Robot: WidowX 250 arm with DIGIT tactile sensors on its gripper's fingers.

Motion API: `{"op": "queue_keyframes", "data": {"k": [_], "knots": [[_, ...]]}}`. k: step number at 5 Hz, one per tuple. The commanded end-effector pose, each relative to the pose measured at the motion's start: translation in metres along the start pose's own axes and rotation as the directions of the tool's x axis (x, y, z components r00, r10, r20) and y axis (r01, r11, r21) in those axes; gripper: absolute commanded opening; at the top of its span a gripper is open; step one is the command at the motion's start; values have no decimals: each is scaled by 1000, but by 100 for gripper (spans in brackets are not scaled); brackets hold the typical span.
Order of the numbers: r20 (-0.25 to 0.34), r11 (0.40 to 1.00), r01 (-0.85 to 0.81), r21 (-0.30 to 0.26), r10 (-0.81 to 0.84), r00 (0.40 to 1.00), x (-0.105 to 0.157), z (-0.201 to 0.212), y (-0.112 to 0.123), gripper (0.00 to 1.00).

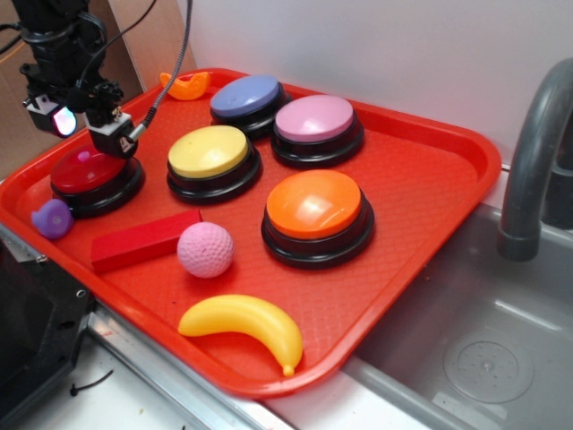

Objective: Push the red button.

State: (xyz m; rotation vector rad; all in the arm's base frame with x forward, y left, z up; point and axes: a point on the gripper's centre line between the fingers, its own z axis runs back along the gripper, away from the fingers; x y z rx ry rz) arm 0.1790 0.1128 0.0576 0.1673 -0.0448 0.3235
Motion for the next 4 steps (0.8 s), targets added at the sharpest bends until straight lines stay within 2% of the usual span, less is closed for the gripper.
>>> {"op": "queue_keyframes", "data": {"k": [1,2,3,4], "knots": [[-6,1000,8,11,-8,1000,-1,-9,2,100],[-1,1000,1,-22,-1,1000,0,2,5,100],[-20,998,-44,-42,43,999,2,20,14,100],[0,998,-51,-43,51,999,5,40,20,100]]}}
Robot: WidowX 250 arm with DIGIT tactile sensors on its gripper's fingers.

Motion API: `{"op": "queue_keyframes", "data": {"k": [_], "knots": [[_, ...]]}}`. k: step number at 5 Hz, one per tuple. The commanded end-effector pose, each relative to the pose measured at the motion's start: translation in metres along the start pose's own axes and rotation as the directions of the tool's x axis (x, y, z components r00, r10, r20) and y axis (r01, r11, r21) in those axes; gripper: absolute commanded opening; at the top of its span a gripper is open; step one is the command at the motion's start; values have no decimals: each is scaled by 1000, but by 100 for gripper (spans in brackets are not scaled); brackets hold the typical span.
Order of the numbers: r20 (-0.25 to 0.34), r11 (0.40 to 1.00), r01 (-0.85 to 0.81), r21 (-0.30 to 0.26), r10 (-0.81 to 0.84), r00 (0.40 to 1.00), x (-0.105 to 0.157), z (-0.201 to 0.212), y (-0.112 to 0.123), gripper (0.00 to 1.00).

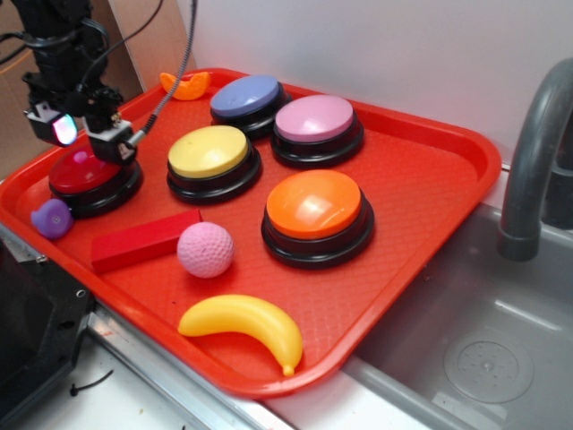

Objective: Push the red button.

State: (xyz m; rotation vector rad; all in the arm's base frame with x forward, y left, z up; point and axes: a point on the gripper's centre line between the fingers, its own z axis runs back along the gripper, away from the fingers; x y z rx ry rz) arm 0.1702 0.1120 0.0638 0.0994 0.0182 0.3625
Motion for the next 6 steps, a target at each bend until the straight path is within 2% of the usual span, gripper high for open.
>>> {"op": "queue_keyframes", "data": {"k": [1,2,3,6], "knots": [[78,1000,-17,4,16,997,11,55,19,100],[91,999,-28,28,25,996,11,67,21,100],[108,999,-29,23,27,994,10,75,23,100],[102,998,-64,17,62,993,11,98,21,100]]}}
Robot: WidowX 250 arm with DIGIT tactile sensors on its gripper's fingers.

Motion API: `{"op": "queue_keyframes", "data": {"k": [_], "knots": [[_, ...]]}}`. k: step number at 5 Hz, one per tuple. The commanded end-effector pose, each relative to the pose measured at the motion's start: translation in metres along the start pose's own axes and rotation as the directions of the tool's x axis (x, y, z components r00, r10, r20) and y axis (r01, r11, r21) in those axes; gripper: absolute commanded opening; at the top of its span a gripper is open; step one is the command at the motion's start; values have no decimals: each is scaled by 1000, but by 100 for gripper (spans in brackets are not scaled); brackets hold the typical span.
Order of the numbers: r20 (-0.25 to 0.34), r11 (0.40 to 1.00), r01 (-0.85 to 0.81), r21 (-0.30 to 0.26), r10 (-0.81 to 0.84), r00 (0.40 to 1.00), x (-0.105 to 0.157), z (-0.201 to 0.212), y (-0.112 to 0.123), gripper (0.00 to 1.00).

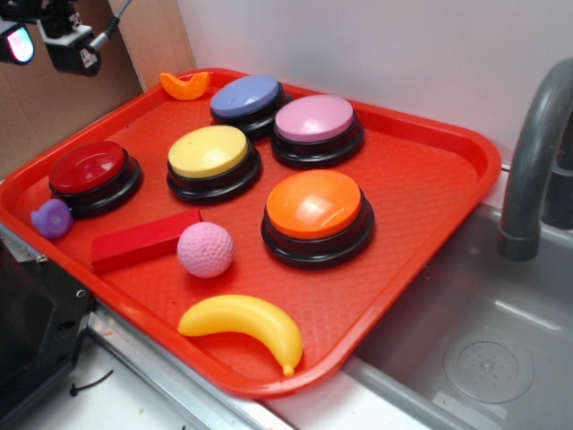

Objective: Push the red button.

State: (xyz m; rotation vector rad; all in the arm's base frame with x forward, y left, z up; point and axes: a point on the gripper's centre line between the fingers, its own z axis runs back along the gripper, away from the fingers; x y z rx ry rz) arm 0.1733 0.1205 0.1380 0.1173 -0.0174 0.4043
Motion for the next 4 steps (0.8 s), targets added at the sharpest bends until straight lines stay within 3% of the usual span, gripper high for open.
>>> {"op": "queue_keyframes", "data": {"k": [1,4], "knots": [[55,999,-31,18,30,998,7,26,5,100],[55,999,-52,-1,52,997,5,41,2,100]]}}
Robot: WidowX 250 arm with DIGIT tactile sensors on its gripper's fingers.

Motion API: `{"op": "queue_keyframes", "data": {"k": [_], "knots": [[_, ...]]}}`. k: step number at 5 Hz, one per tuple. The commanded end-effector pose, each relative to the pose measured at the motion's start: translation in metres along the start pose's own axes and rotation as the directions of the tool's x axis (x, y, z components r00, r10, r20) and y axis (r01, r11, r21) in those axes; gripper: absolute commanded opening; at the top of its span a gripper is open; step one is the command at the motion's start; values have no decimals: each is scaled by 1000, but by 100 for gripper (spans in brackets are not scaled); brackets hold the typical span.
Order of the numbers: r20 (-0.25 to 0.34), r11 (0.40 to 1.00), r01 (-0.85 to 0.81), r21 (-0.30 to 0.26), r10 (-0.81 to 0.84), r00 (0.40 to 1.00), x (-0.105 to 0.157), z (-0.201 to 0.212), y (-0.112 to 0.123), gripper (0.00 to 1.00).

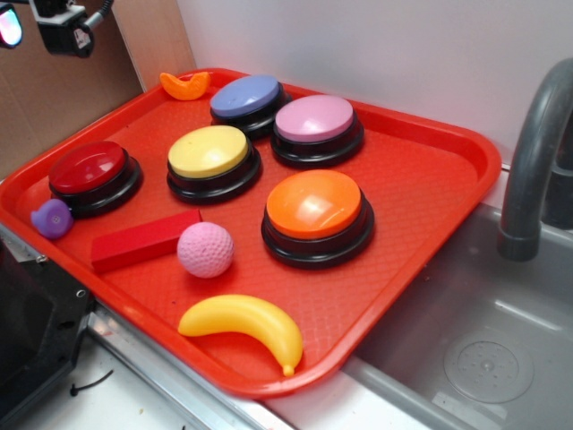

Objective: Push the red button.

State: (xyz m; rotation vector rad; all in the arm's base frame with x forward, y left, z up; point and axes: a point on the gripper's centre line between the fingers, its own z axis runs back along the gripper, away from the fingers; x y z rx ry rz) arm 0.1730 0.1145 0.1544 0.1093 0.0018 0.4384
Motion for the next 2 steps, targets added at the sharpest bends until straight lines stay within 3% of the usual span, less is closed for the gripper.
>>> {"op": "queue_keyframes", "data": {"k": [1,2], "knots": [[104,1000,-9,-9,10,995,6,34,0,100],[123,999,15,-44,-10,992,5,43,-7,100]]}}
